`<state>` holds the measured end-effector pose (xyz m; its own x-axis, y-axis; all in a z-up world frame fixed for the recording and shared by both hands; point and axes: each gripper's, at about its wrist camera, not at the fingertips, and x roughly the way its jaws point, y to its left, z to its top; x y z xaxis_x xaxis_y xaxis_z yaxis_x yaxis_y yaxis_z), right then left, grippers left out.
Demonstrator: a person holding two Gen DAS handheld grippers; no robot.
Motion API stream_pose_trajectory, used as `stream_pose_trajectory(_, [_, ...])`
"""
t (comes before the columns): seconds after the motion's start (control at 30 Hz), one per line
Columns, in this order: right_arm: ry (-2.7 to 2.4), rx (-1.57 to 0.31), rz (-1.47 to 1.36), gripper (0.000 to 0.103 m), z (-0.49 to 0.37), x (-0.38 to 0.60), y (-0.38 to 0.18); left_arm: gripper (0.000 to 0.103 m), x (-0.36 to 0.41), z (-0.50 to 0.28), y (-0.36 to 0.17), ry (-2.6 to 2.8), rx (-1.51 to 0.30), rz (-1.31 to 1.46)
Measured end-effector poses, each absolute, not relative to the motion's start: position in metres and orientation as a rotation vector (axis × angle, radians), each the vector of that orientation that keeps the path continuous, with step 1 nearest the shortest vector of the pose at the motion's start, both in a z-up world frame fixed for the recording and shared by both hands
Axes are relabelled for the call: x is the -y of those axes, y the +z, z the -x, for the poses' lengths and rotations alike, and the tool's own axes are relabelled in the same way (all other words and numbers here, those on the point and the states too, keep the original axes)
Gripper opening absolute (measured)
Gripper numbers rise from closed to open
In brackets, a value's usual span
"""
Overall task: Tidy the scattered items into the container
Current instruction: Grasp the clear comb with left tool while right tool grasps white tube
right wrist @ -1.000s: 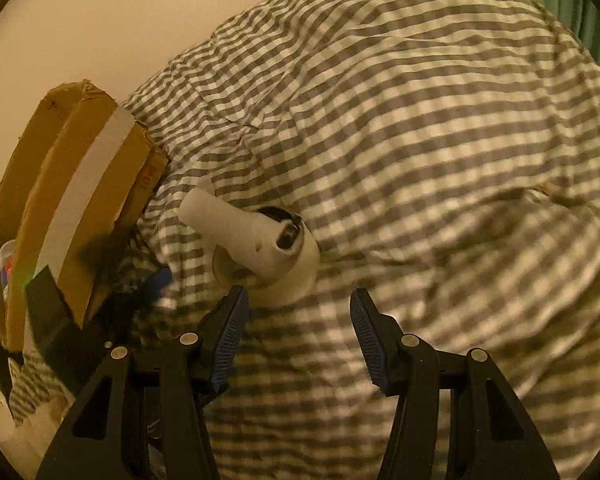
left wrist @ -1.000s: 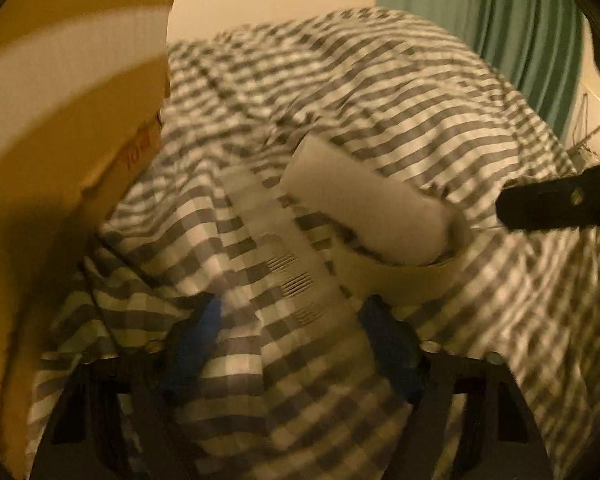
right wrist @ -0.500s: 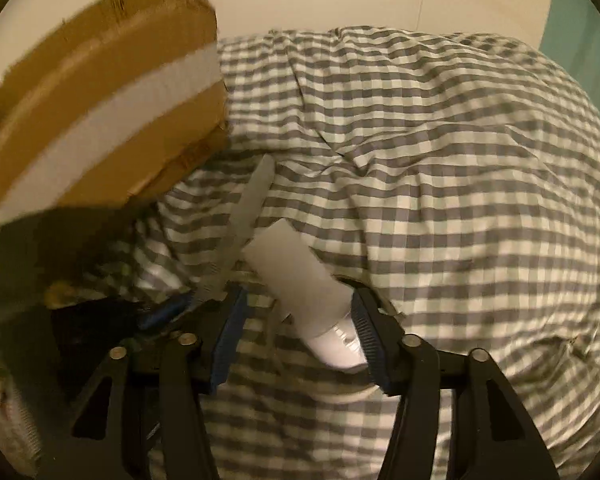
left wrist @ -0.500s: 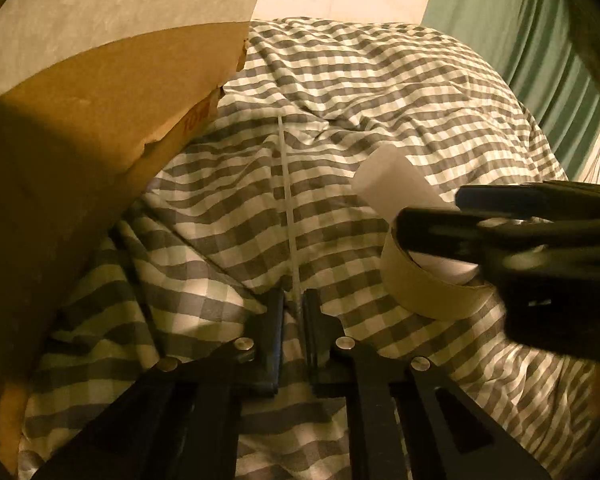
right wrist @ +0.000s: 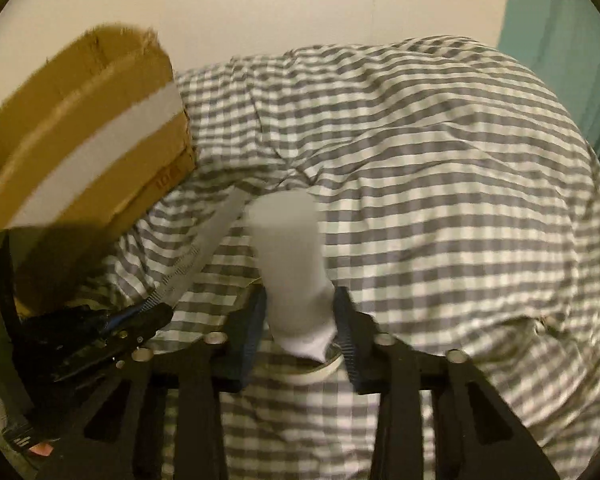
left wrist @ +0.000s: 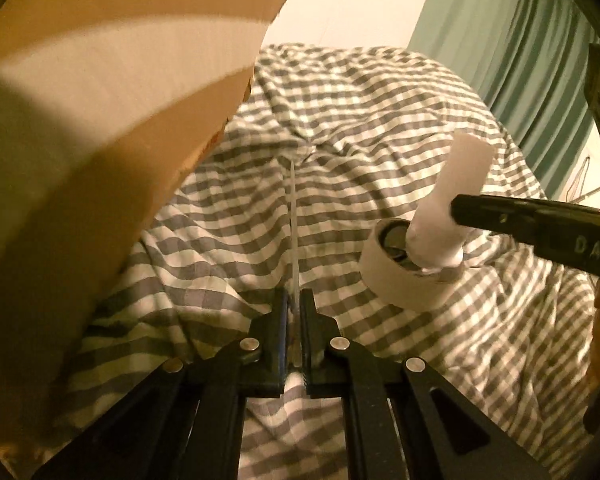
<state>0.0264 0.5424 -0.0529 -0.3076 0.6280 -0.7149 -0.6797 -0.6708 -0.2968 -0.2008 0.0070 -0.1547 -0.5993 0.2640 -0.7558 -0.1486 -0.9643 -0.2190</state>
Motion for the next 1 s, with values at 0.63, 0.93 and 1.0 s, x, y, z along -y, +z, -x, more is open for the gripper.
stream_pose_trajectory(0.63, [2.048, -0.169, 1.007, 0.031, -0.050, -0.503, -0.026, 0.004, -0.005, 0.164, -0.140, 2.556, 0.081, 1.242])
stream_pose_trajectory(0.93, [2.086, 0.007, 1.161, 0.057, 0.005, -0.540, -0.067, 0.005, -0.013, 0.211, -0.177, 2.538, 0.134, 1.318])
stream_pose_trajectory(1.0, [2.087, 0.028, 1.193, 0.057, 0.018, -0.549, -0.076, 0.005, -0.014, 0.215, -0.182, 2.536, 0.148, 1.318])
